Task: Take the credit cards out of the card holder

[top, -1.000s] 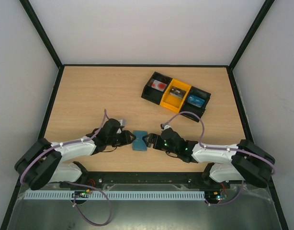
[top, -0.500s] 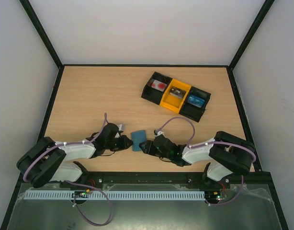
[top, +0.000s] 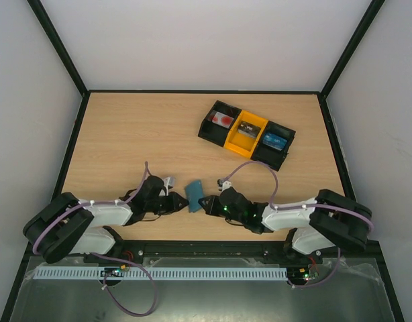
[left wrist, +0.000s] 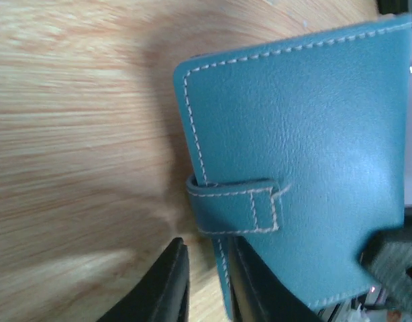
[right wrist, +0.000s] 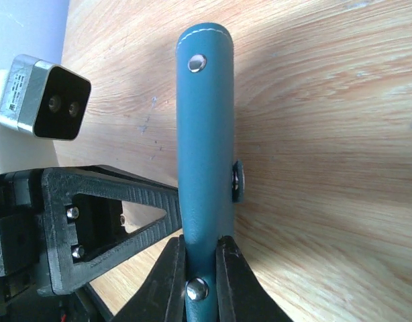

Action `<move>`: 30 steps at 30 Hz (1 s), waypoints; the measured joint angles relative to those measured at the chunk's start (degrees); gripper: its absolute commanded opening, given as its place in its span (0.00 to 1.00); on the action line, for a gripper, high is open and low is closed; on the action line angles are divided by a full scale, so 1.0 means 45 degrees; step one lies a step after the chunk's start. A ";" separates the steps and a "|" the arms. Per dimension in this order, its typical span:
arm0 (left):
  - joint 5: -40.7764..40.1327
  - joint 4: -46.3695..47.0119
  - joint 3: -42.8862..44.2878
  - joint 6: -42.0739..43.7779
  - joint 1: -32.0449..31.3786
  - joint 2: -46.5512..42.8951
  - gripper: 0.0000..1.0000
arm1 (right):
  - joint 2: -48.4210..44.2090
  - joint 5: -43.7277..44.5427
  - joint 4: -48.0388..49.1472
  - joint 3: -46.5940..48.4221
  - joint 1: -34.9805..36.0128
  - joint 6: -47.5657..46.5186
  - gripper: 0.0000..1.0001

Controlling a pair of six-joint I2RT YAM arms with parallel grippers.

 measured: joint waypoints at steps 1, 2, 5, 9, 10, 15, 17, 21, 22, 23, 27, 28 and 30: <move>0.0155 0.0194 -0.0092 -0.0209 -0.0005 -0.0019 0.29 | -0.0233 0.0044 -0.0393 0.0010 0.0000 -0.0107 0.05; 0.0277 0.0272 -0.0170 -0.0413 -0.0019 -0.0112 0.35 | -0.0578 0.0131 -0.0976 0.0039 0.0000 -0.0272 0.05; 0.0262 -0.0102 -0.0194 -0.0554 -0.0034 -0.0962 0.55 | -0.1938 0.0801 -0.3356 0.0369 0.0000 -0.0680 0.05; -0.0301 -0.1370 0.0087 -0.0277 0.0058 -0.2793 0.74 | -0.3876 0.2409 -0.7310 0.1642 0.0010 -0.0957 0.06; -0.0568 -0.1933 0.0243 -0.0194 0.0117 -0.3308 0.77 | -0.4177 0.2803 -0.8111 0.1933 0.0010 -0.0947 0.06; -0.1773 -0.3886 0.0777 0.0330 0.0437 -0.5338 0.90 | -0.4804 0.4619 -1.1740 0.2914 0.0010 -0.0869 0.09; -0.2055 -0.4464 0.0826 0.0442 0.0656 -0.5867 0.91 | -0.4333 0.5158 -1.3027 0.3245 0.0010 -0.0865 0.09; -0.2273 -0.5469 0.0826 0.0520 0.1117 -0.6295 0.92 | -0.2744 0.5620 -1.4358 0.3944 0.0015 -0.0986 0.13; -0.2288 -0.5688 0.0826 0.0534 0.1209 -0.6339 0.92 | -0.2361 0.5620 -1.4430 0.4104 0.0034 -0.1064 0.15; -0.2288 -0.5863 0.0826 0.0549 0.1273 -0.6373 0.92 | -0.2035 0.5610 -1.4460 0.4245 0.0092 -0.1132 0.18; -0.2288 -0.6343 0.0826 0.0583 0.1462 -0.6562 0.92 | -0.0777 0.5314 -1.3916 0.4945 0.0719 -0.1515 0.30; -0.2288 -0.6416 0.0826 0.0578 0.1481 -0.6606 0.92 | -0.0476 0.5056 -1.3503 0.5090 0.0913 -0.1690 0.32; -0.2273 -0.6426 0.0797 0.0515 0.1525 -0.6698 0.91 | 0.0121 0.4381 -1.2590 0.5299 0.1190 -0.1957 0.33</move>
